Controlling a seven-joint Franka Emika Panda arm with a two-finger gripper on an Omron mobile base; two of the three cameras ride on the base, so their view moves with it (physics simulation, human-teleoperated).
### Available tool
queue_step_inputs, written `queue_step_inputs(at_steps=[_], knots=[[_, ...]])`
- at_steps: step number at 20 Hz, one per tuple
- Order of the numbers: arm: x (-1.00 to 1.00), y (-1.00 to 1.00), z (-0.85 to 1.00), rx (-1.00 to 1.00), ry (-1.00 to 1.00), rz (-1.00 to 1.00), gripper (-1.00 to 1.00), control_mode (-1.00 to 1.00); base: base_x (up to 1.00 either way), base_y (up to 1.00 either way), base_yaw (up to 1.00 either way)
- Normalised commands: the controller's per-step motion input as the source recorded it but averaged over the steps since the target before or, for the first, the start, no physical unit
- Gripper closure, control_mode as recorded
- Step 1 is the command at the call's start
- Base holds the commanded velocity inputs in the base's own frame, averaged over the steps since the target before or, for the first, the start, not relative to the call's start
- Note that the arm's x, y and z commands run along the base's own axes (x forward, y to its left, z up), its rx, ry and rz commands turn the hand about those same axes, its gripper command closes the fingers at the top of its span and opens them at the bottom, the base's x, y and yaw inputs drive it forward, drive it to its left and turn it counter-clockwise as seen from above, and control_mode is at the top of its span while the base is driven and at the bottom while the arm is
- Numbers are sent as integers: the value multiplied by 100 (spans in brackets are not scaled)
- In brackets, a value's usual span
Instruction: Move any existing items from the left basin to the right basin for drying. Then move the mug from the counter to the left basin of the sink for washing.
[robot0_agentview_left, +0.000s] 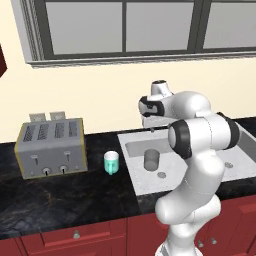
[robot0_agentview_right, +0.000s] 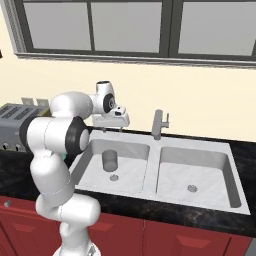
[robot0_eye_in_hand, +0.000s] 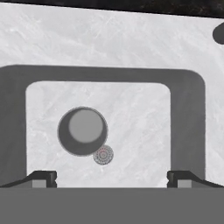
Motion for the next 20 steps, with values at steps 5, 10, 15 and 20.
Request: queue_step_inputs(at_steps=[5,10,15,20], knots=[[1,0,0,0,1,0,-100,-100,0,0,0],[8,-1,-2,0,1,0,-100,-100,0,0,0],[5,-2,-21,0,1,0,-100,-100,0,0,0],[0,0,-42,0,0,0,-100,-100,0,0,0]])
